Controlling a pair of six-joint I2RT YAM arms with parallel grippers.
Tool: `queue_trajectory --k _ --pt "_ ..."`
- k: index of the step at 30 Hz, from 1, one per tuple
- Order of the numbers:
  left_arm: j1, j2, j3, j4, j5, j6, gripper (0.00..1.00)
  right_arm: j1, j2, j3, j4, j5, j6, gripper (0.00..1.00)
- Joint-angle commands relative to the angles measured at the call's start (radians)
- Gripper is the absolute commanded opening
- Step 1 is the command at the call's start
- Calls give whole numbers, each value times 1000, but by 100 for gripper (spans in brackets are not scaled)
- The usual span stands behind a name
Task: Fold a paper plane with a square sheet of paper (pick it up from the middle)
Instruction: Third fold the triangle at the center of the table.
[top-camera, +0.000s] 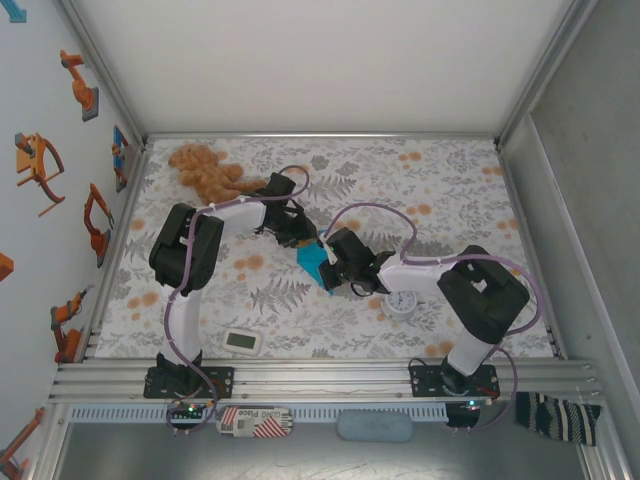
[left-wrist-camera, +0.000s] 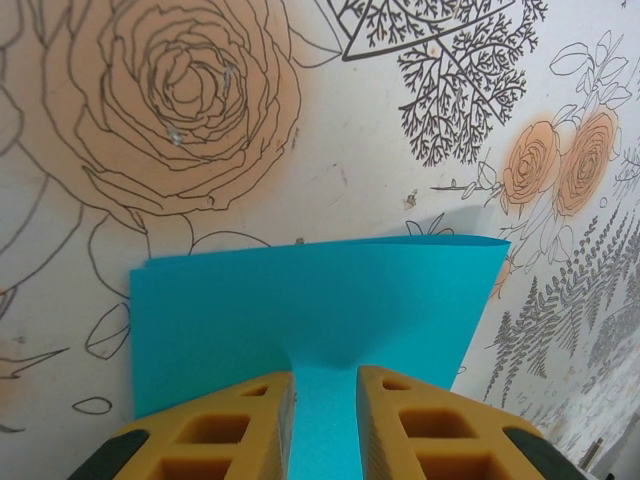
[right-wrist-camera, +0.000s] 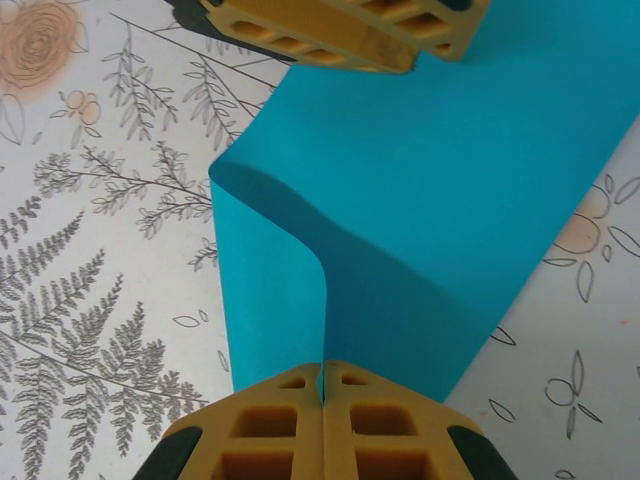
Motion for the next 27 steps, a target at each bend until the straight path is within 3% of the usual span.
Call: queue_trajectory --k 1,27 --pt "-6 47 -5 -62 -13 22 25 -7 19 30 -15 41 29 0" --pt "5 -10 29 -52 17 6 24 -7 58 21 -25 47 52 0"
